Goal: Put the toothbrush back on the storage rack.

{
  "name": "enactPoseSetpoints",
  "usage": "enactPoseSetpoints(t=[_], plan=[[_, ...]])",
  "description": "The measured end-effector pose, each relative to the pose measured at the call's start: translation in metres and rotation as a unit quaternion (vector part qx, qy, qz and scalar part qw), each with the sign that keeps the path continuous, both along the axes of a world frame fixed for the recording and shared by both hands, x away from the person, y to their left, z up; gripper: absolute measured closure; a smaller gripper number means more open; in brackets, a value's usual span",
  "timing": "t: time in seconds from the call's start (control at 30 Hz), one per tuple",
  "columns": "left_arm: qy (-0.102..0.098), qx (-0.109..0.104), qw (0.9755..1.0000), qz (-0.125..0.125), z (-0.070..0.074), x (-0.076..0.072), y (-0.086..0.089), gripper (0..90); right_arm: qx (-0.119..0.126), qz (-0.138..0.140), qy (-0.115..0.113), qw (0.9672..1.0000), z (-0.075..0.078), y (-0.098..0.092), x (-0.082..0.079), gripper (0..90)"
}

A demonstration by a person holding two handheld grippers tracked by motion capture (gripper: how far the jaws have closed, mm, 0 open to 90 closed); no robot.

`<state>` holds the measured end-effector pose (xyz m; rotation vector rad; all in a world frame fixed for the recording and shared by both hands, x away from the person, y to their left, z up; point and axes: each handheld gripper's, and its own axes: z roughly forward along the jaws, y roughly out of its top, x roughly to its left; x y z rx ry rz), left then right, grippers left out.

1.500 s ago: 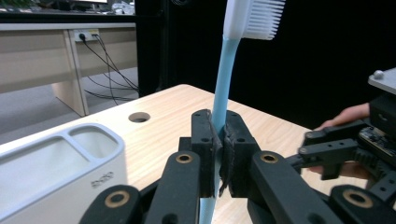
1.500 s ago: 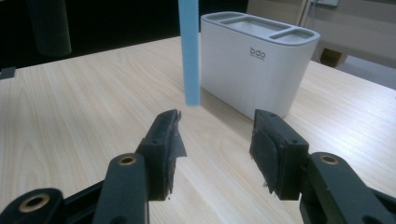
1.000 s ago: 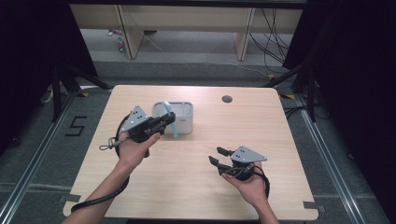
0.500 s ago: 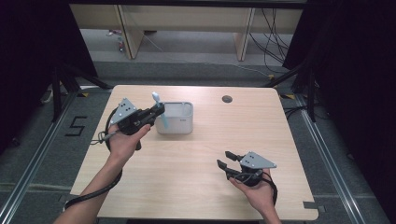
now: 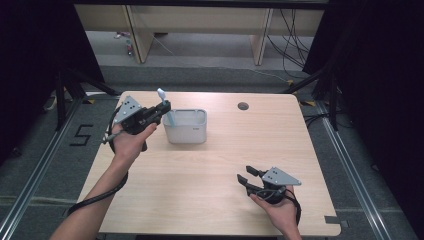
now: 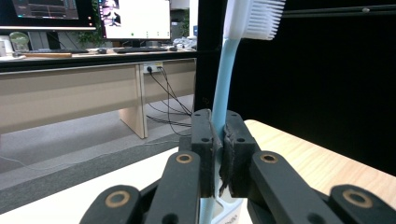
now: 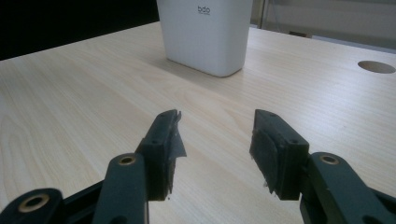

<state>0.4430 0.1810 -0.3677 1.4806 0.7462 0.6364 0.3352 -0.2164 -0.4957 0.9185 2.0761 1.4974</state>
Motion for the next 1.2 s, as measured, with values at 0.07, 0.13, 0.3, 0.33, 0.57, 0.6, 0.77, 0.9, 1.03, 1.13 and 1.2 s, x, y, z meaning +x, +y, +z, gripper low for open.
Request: enactPoseSetpoints(t=[0.07,0.13,0.3,0.33,0.57,0.6,0.77,0.9,1.03,1.13,1.2], plan=[[0.0,0.0,1.0,0.002,0.001,0.001,0.001,84.4,-0.005,-0.006,-0.002,1.0,0.0,-0.001,0.0,51.7],[-0.003,0.0,1.0,0.006,0.002,0.006,0.002,84.4,-0.005,-0.005,0.004,1.0,-0.001,-0.002,-0.001,51.8],[-0.009,0.002,0.9999,0.01,0.003,0.013,0.003,84.4,0.002,-0.007,0.015,0.9999,-0.002,-0.001,-0.003,51.8],[-0.008,0.002,0.9999,0.011,0.003,0.014,0.003,84.4,0.01,-0.004,0.012,0.9999,-0.003,0.0,-0.002,51.7],[-0.014,0.008,0.9995,0.025,0.003,0.024,0.003,84.4,0.005,-0.005,-0.002,1.0,-0.003,-0.001,-0.001,51.9],[-0.015,0.009,0.9995,0.026,0.003,0.025,0.003,84.3,0.003,-0.007,-0.009,0.9999,-0.003,-0.002,0.0,51.9],[-0.015,0.011,0.9994,0.03,0.001,0.03,0.004,84.3,0.005,-0.01,0.006,0.9999,-0.004,0.0,-0.002,51.9],[-0.004,0.014,0.9992,0.037,-0.007,0.035,0.006,84.3,0.01,-0.004,0.015,0.9998,-0.005,0.0,-0.002,51.9],[0.005,0.015,0.9991,0.04,-0.012,0.037,0.007,84.3,0.003,-0.008,0.002,1.0,-0.005,-0.001,-0.001,51.9],[0.015,0.018,0.9989,0.041,-0.018,0.038,0.007,84.3,0.006,-0.006,0.018,0.9998,-0.005,-0.001,-0.003,51.8],[0.019,0.021,0.9988,0.041,-0.02,0.039,0.008,84.3,-0.003,-0.007,0.005,1.0,-0.006,-0.002,0.0,51.8]])
